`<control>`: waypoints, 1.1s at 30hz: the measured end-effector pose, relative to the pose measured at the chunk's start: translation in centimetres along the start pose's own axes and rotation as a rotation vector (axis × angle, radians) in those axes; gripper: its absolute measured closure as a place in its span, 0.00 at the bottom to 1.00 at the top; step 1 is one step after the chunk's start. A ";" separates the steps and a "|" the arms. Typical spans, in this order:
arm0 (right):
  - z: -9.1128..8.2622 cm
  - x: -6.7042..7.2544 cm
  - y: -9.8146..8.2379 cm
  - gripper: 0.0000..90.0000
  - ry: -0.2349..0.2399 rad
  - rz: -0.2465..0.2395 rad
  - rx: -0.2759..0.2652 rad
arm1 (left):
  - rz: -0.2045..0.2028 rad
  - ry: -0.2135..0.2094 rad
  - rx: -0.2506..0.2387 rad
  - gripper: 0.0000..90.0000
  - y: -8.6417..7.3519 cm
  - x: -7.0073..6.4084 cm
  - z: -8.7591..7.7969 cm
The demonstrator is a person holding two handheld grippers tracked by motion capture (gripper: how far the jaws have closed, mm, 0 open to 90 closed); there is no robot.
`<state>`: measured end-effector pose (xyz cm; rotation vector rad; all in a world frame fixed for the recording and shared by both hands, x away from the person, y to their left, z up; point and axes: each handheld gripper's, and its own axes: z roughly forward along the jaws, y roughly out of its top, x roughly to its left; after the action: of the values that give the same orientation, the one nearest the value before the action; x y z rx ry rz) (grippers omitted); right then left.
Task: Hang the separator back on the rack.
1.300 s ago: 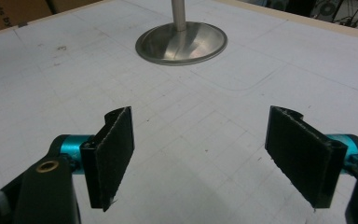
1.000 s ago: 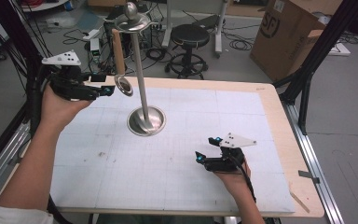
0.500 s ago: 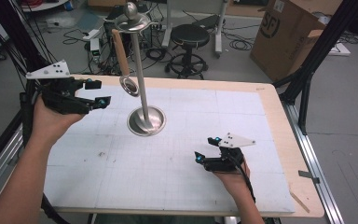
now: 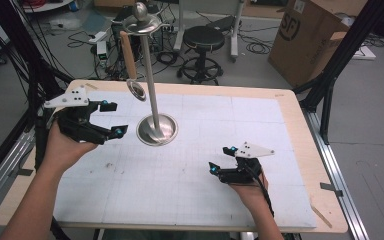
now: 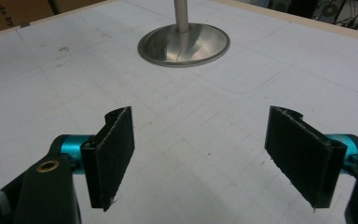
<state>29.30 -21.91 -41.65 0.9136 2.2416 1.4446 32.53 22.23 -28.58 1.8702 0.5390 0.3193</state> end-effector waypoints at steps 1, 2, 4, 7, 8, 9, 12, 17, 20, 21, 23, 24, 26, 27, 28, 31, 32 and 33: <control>0.0 0.0 0.0 0.26 0.000 0.000 0.000 | -0.006 -0.002 0.000 0.16 -0.3 0.0 0.2; 0.0 0.0 0.0 0.26 0.000 0.000 0.000 | -0.008 -0.005 0.000 0.16 -0.6 -0.1 0.3; 0.0 0.0 0.0 0.26 0.000 0.000 0.000 | -0.012 -0.006 0.009 0.15 -1.3 -0.1 0.7; 0.0 0.0 0.0 0.26 0.001 0.002 0.001 | -0.023 -0.010 0.007 0.15 -2.4 -0.3 1.2; 0.0 0.0 0.0 0.26 0.001 0.002 0.001 | -0.026 -0.017 0.010 0.15 -2.8 -0.3 1.4; 0.0 -0.1 0.0 0.26 -0.001 0.000 -0.002 | -0.027 -0.019 0.012 0.14 -3.1 -0.4 1.6; 0.0 -0.1 0.0 0.26 -0.003 0.001 -0.001 | -0.033 -0.026 0.015 0.13 -3.9 -0.7 1.9; 0.1 -0.1 0.0 0.26 0.000 0.001 0.000 | -0.027 -0.028 0.022 0.11 -5.0 -1.2 2.1; 0.0 0.0 0.0 0.26 0.001 0.001 0.004 | -0.020 -0.025 0.055 0.10 -5.6 -1.4 2.5; 0.0 0.0 0.0 0.26 0.002 0.000 0.002 | -0.009 -0.016 0.070 0.10 -5.8 -1.5 2.6; 0.0 0.0 0.0 0.26 0.001 -0.001 0.001 | -0.020 -0.026 0.065 0.09 -6.2 -1.6 2.7; 0.0 -0.1 0.0 0.26 0.002 -0.002 -0.001 | -0.023 -0.032 0.062 0.09 -6.4 -1.6 2.7; 0.0 -0.1 0.0 0.26 0.002 -0.002 0.000 | -0.032 -0.031 0.060 0.09 -6.7 -1.6 2.7; 0.0 -0.1 0.0 0.26 0.002 -0.003 0.002 | -0.039 -0.033 0.057 0.09 -6.9 -1.5 2.7; 0.0 -0.1 0.0 0.26 0.002 -0.003 0.002 | -0.047 -0.037 0.055 0.09 -7.1 -1.5 2.7; 0.0 -0.1 0.0 0.26 0.000 -0.006 0.001 | -0.057 -0.036 0.064 0.08 -7.5 -1.4 2.9; -0.1 -0.1 0.0 0.26 -0.001 -0.005 0.002 | -0.057 -0.032 0.074 0.08 -7.6 -1.4 3.0; -0.1 -0.1 -0.1 0.26 -0.002 -0.007 0.003 | -0.052 -0.028 0.086 0.08 -7.6 -1.4 3.1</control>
<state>29.33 -22.05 -41.68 0.9070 2.2441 1.4370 31.14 21.21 -36.71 1.9368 0.5898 0.2385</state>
